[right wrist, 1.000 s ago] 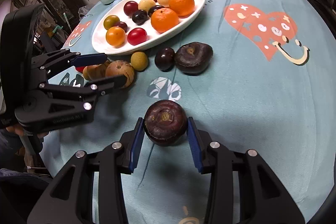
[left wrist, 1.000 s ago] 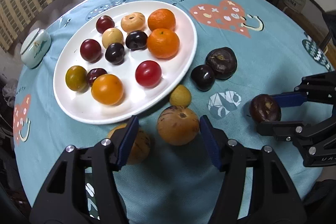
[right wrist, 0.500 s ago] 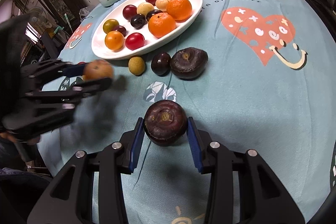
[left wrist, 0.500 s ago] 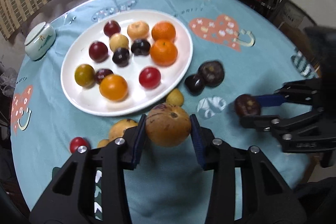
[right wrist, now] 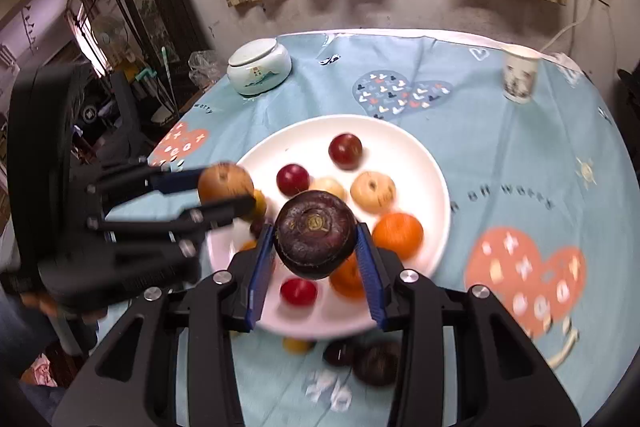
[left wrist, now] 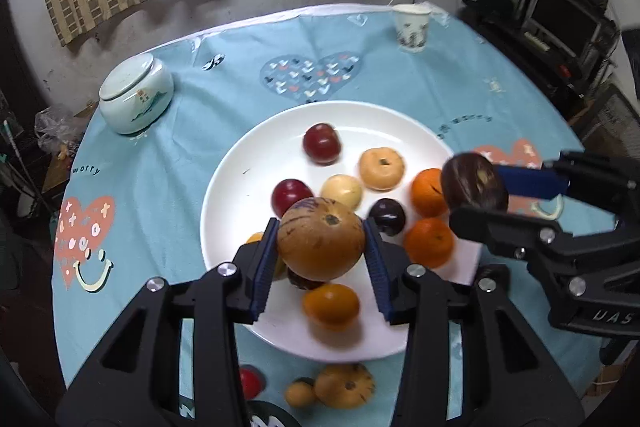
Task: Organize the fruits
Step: 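Carry both fruits onto the plate and open both tools to release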
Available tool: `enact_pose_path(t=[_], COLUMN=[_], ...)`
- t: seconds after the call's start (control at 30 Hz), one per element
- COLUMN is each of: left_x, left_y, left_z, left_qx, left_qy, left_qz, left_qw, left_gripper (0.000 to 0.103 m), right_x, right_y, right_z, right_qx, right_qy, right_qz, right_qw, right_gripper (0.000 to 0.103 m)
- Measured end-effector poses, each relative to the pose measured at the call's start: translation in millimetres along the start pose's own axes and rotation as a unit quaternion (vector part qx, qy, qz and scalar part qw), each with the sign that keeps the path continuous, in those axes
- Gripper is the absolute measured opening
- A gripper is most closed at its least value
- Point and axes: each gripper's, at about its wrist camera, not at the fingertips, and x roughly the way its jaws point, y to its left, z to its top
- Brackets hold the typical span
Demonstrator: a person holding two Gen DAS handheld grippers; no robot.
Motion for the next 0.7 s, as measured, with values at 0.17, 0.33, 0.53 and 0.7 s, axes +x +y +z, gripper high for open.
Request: enact_pose_path(t=[0.17, 0.33, 0.53, 0.7], left_x=[13.1, 14.8, 4.0, -14.1], left_y=[5.9, 11.0, 6.3, 0.1], left_z=[0.8, 1.4, -2.0, -10.6], left_qx=[0.002, -0.006, -0.003, -0.001], left_qy=[0.001, 0.005, 0.000, -0.008], left_qz=[0.020, 0.018, 0.014, 0.010], left_qw=[0.9998, 0.9998, 0.9999, 0.9999], left_gripper=[0.059, 0.061, 0.064, 0.065], right_x=[30.7, 25.6, 9.9, -6.0], right_y=[-5.0, -17.3, -18.9, -7.3], right_z=[19.9, 20.6, 0.6, -31.1], right_qx=[-0.018, 0.006, 0.022, 0.032], right_qy=[0.018, 0.003, 0.011, 0.021], right_qz=[-0.006, -0.005, -0.005, -0.001], right_qw=[1.000, 1.000, 1.000, 0.999], right_gripper=[0.048, 0.071, 0.071, 0.071])
